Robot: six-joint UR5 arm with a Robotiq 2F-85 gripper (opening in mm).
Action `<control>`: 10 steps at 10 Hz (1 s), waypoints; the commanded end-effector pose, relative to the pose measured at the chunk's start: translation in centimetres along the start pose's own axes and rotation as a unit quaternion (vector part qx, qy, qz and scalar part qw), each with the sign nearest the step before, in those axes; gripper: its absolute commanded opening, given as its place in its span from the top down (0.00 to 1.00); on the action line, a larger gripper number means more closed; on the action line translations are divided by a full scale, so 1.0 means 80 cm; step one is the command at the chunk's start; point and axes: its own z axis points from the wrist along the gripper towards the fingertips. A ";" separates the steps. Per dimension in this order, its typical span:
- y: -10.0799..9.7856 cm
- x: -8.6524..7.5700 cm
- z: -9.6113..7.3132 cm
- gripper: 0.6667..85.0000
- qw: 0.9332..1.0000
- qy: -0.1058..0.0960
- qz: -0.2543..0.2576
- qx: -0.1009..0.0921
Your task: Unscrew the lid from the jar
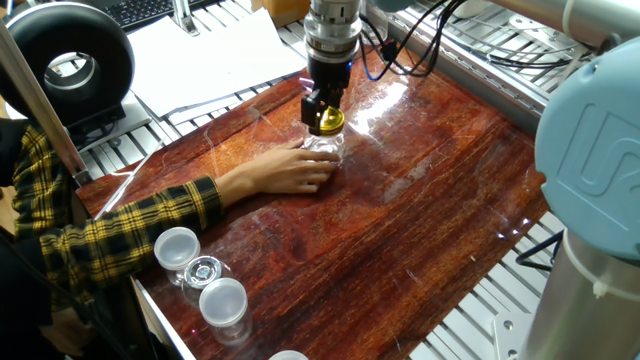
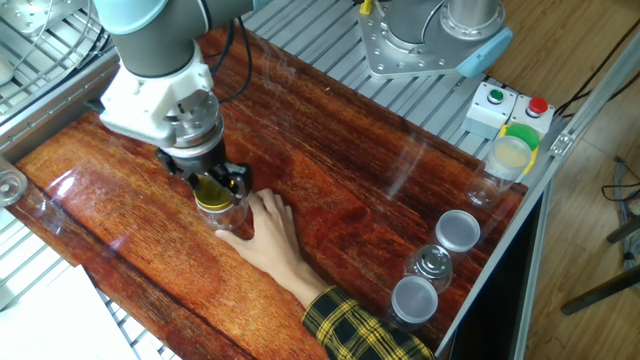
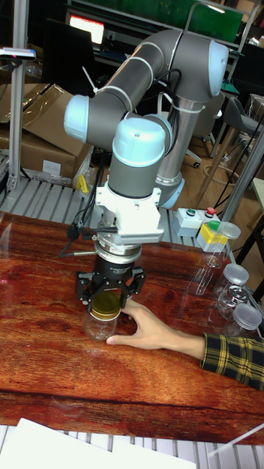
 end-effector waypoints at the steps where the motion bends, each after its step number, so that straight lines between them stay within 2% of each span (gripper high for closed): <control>1: -0.010 -0.005 -0.001 0.30 0.993 -0.008 -0.120 0.012; 3: -0.011 -0.008 0.001 0.30 0.986 -0.009 -0.165 0.024; 4: -0.017 -0.009 0.002 0.30 0.980 -0.005 -0.196 0.037; 8: -0.008 -0.006 0.002 0.32 0.963 0.008 -0.266 0.046; 10: 0.001 -0.009 0.001 0.32 0.954 0.002 -0.296 0.039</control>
